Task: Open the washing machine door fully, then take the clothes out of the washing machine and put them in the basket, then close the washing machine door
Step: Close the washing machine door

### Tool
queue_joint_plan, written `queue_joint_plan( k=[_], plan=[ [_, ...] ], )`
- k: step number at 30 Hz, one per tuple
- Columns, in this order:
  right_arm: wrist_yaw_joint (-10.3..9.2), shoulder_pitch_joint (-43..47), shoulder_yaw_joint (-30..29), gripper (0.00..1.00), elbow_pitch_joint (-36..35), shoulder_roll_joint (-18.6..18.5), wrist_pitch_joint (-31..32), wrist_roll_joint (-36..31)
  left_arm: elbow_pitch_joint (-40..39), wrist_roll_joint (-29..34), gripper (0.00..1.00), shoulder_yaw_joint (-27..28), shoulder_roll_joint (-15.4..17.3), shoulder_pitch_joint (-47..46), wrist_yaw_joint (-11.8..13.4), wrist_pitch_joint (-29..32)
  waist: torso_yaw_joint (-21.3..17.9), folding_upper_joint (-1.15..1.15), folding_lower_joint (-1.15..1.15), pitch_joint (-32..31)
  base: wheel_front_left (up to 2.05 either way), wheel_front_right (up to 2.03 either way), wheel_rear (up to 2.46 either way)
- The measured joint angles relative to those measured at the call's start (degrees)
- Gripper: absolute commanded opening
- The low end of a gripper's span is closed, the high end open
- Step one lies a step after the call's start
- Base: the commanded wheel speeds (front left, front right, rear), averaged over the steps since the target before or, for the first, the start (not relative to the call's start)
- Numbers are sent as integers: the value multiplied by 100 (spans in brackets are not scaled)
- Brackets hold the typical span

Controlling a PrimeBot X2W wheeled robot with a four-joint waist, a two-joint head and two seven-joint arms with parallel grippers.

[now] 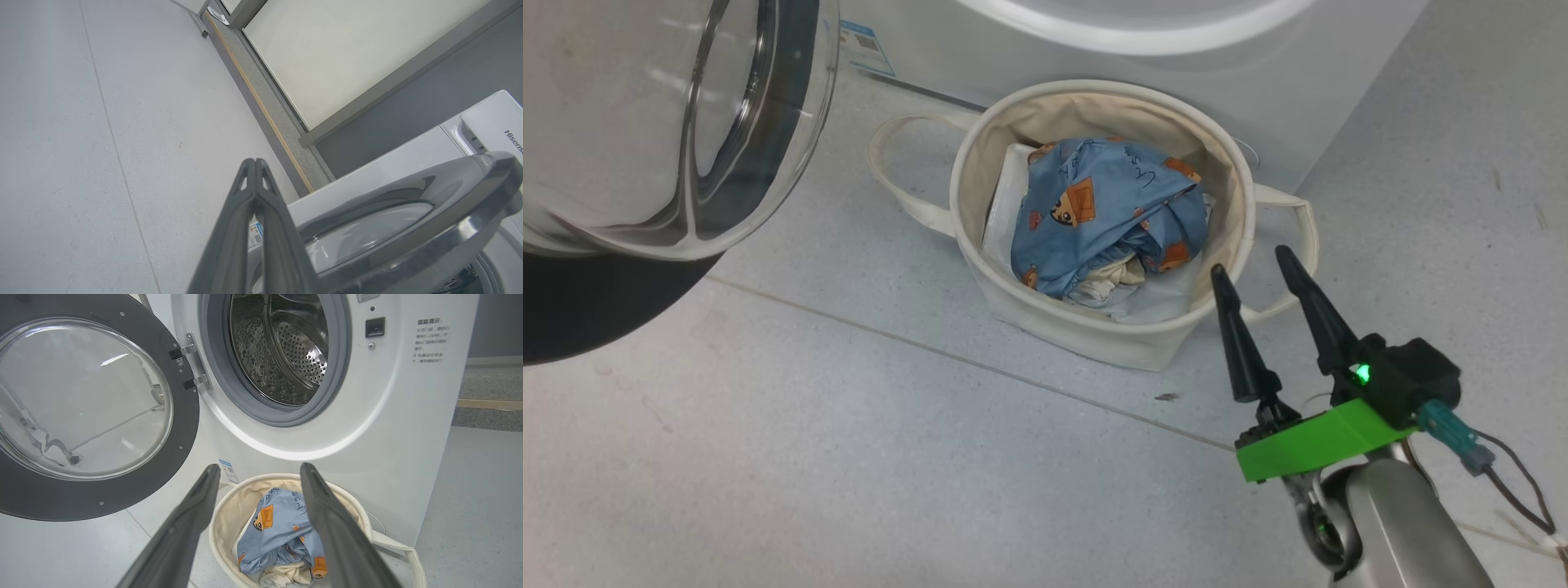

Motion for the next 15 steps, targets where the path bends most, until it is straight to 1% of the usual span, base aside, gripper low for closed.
queue_joint_plan(
  k=[3, 7, 10, 11, 13, 15],
  plan=[
    [0, 12, 54, 100, 9, 0, 0, -47, 87, -135, 0, -57, -5, -98, 0, 179, -7, 0, 0, -32, 0, 0, 0],
    [0, 17, 64, 100, 8, 0, 0, -77, 222, -492, 0, -107, -81, -269, 20, 622, -13, 0, 0, -67, 0, 0, 0],
    [0, 20, 107, 100, 9, 0, 0, -86, 240, -772, 0, -140, -175, -360, 129, 965, -26, 0, 0, -87, 0, 0, 0],
    [0, 21, 112, 100, 9, 0, 0, -86, 209, -956, 0, -186, -226, -415, 202, 1243, -21, 0, 0, -92, 0, 0, 0],
    [0, 25, 111, 100, 10, 0, 0, -86, 122, -1132, 0, -245, -281, -437, 260, 1510, -9, 0, 0, -88, 0, 0, 0],
    [0, 26, 111, 100, 14, 0, 1, -86, 8, -1278, 0, -310, -321, -437, 422, 1801, 5, 0, 0, -82, 0, 0, 0]
  ],
)
